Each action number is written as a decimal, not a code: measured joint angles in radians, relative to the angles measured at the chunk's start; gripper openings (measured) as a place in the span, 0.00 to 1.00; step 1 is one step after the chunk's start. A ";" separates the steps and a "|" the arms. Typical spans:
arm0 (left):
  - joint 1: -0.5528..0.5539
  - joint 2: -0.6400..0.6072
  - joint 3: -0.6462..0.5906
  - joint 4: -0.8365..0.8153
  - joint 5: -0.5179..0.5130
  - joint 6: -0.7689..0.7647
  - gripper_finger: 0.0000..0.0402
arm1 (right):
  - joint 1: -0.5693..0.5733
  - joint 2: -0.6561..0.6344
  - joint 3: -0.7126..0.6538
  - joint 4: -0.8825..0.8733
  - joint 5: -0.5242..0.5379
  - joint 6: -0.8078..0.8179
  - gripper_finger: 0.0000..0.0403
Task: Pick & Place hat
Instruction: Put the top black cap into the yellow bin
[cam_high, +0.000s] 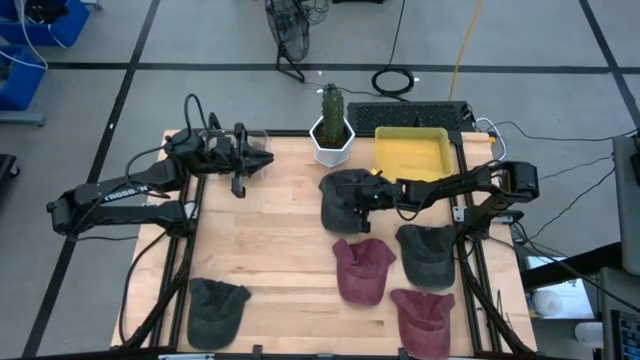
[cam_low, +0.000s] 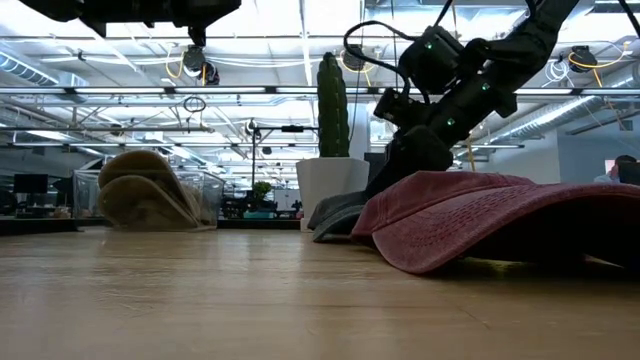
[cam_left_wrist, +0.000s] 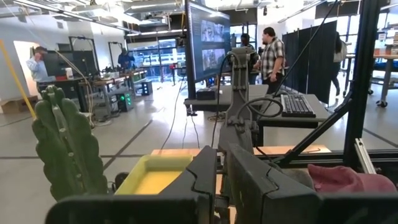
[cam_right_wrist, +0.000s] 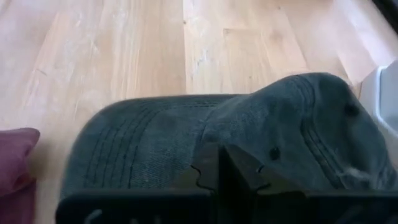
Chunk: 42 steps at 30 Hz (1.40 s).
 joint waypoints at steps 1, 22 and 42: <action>0.000 0.000 0.000 -0.001 0.000 0.000 0.12 | 0.002 -0.014 0.000 -0.003 0.000 -0.003 0.01; -0.013 0.002 0.000 -0.010 -0.053 0.014 0.12 | -0.016 -0.448 0.300 -0.716 0.282 -0.229 0.01; -0.014 0.002 0.000 -0.010 -0.053 0.016 0.12 | -0.397 -0.471 0.222 -0.839 0.261 -0.547 0.01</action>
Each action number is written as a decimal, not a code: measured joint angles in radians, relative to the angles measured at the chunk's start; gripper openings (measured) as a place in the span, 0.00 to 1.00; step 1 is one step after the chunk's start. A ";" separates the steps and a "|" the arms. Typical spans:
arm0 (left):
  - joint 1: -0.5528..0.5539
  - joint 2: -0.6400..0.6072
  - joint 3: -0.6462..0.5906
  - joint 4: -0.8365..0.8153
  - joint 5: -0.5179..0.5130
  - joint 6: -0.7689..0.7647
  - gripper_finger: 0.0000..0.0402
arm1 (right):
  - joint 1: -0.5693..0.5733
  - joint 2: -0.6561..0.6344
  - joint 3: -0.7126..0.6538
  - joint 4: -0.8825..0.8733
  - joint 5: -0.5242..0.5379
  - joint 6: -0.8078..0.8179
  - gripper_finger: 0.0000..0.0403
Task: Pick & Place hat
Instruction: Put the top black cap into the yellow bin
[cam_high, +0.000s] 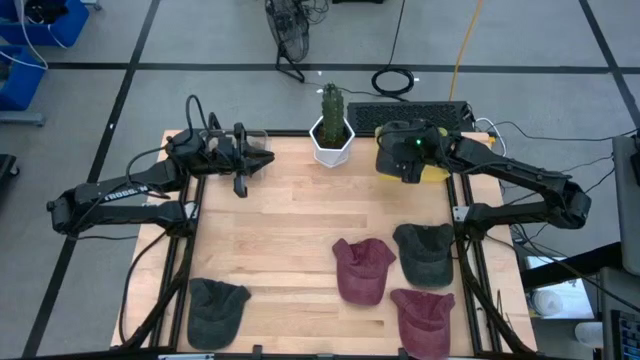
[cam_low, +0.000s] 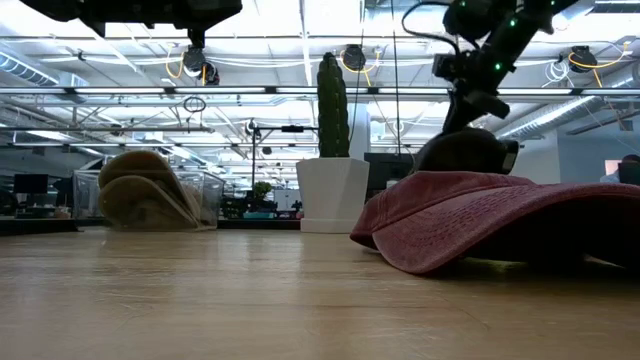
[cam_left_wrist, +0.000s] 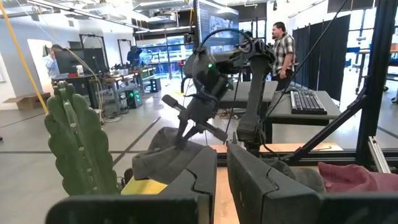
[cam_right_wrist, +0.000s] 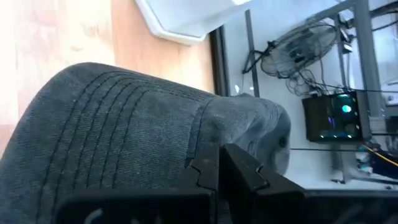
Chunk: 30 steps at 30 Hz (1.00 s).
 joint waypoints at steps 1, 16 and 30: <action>0.000 0.000 0.000 0.000 0.000 0.000 0.12 | -0.016 0.000 -0.014 0.013 -0.009 -0.018 0.01; 0.000 0.000 0.000 0.000 0.000 0.005 0.12 | -0.212 0.000 -0.256 0.234 -0.026 -0.135 0.01; 0.000 0.000 0.000 -0.013 0.000 0.017 0.12 | -0.196 -0.042 -0.290 0.366 -0.107 -0.162 0.01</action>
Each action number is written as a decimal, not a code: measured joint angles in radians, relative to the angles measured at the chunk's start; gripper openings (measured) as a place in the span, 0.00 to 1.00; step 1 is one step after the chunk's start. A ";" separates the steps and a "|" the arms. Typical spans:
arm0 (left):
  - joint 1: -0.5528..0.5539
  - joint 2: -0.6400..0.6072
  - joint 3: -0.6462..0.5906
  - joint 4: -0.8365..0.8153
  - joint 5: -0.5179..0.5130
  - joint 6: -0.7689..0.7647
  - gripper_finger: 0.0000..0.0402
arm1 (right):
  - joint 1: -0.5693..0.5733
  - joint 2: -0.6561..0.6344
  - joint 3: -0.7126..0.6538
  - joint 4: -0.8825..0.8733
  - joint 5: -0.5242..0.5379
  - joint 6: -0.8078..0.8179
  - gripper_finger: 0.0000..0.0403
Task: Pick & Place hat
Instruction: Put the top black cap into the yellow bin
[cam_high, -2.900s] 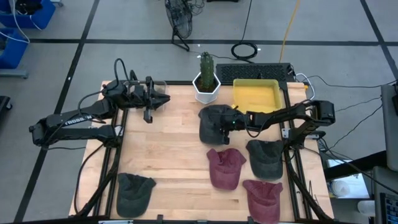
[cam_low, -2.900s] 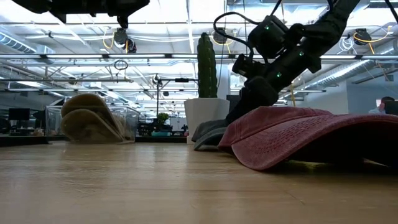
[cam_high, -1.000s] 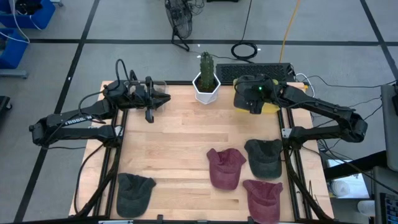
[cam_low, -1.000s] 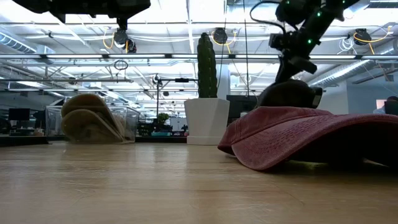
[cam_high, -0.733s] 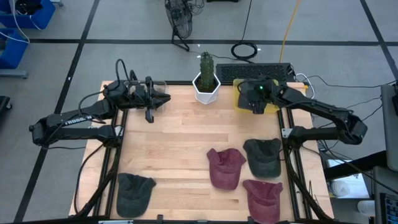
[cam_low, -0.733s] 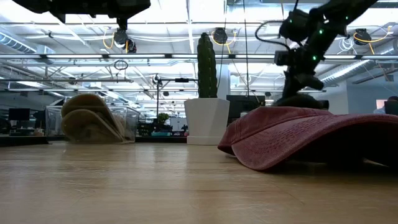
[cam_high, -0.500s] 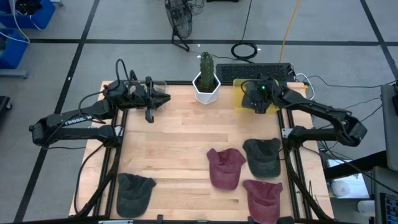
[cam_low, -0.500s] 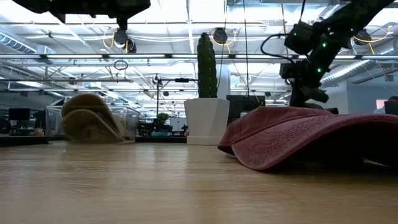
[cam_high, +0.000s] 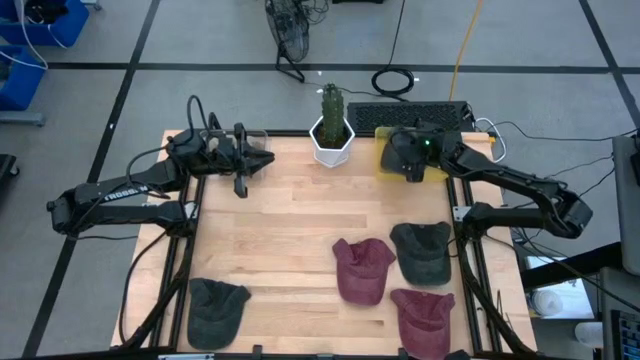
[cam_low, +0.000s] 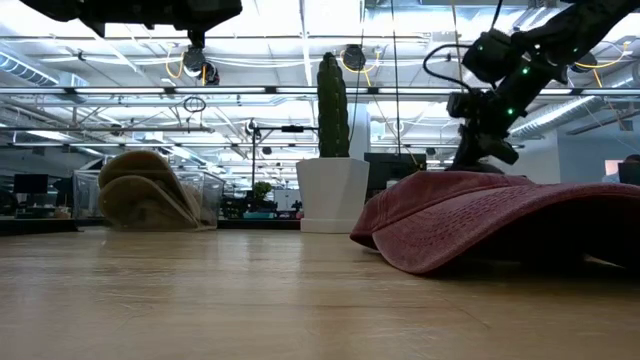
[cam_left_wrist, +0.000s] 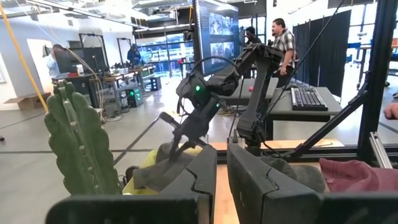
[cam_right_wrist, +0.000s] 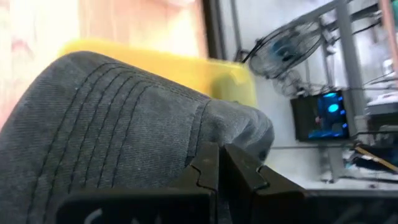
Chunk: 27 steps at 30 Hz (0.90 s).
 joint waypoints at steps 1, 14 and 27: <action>0.000 0.000 0.000 -0.001 0.000 0.000 0.12 | 0.004 -0.012 0.000 0.008 -0.003 0.000 0.01; 0.000 0.000 0.000 -0.001 0.000 0.000 0.12 | 0.005 -0.106 0.000 0.000 -0.096 0.180 0.04; 0.000 0.000 0.000 0.000 0.000 0.000 0.12 | 0.019 -0.106 0.000 -0.010 -0.096 0.279 0.22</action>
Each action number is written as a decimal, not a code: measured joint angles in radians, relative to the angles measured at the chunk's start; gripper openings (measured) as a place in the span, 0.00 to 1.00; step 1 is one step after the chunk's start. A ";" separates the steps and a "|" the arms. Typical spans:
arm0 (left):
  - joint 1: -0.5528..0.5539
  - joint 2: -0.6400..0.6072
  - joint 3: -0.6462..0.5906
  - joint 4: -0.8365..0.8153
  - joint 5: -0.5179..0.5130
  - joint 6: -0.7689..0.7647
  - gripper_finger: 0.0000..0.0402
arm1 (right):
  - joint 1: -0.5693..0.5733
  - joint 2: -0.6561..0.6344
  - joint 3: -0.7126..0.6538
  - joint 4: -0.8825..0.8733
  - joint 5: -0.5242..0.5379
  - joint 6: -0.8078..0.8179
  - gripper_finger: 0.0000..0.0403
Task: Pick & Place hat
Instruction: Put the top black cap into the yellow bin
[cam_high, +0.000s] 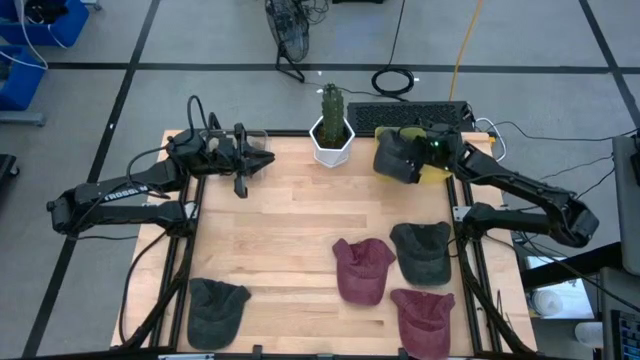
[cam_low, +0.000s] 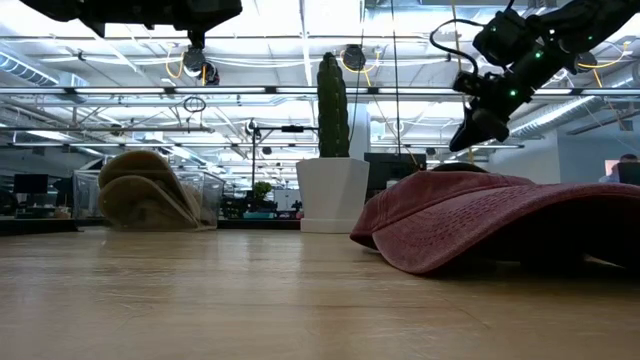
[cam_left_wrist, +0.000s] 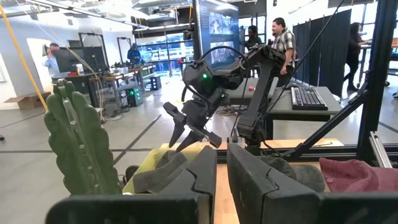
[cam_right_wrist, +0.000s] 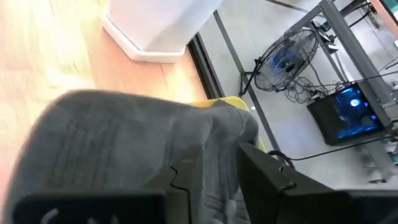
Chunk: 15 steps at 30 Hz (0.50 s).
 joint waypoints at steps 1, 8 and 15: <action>0.000 0.000 0.000 0.000 0.000 0.000 0.12 | 0.012 0.000 0.000 0.006 -0.001 0.027 0.24; 0.000 0.000 0.000 0.001 0.000 0.007 0.12 | 0.181 0.000 0.000 0.012 -0.002 0.252 0.32; 0.000 0.000 0.000 0.002 0.000 0.006 0.12 | 0.456 0.019 0.000 0.008 0.190 0.332 0.36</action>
